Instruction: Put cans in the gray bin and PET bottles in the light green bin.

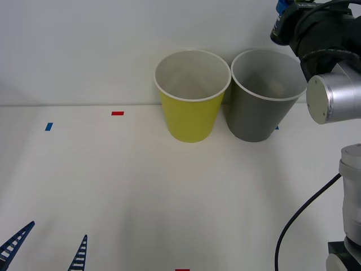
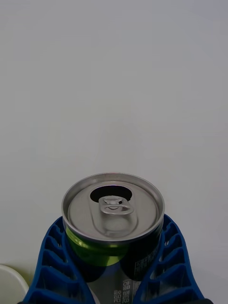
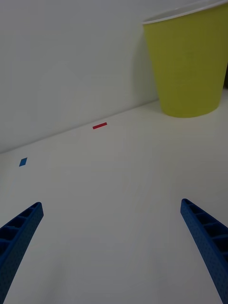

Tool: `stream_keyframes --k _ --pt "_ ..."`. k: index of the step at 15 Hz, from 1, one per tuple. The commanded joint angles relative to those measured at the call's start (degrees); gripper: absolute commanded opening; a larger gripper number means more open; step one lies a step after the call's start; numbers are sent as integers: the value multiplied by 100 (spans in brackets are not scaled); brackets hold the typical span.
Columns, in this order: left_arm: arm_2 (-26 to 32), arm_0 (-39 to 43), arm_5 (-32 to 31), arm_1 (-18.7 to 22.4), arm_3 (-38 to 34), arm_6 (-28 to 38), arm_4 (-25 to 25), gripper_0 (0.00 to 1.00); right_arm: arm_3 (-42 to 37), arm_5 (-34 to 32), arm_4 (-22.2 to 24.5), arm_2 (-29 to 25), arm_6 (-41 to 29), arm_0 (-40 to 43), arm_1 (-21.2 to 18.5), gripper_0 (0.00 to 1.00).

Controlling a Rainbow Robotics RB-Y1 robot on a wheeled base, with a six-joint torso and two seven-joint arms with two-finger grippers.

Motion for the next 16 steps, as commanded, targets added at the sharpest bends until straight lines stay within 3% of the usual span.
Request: stream_keyframes --k 1,12,13,14,15,16 --pt "0 0 0 0 0 0 0 100 160 -51 -8 9 -10 -76 -4 0" --pt "0 0 0 0 0 0 0 100 160 -51 36 27 95 -67 -4 0" --pt "0 0 0 0 0 0 0 100 160 -51 36 27 104 -67 -4 20" --pt "0 0 0 0 0 0 0 100 169 -43 36 27 104 -67 -4 68" --pt "0 0 0 0 0 0 0 100 160 -43 36 27 104 -67 -4 93" --pt "0 0 0 0 0 0 0 100 160 -51 45 35 122 -67 -4 100"
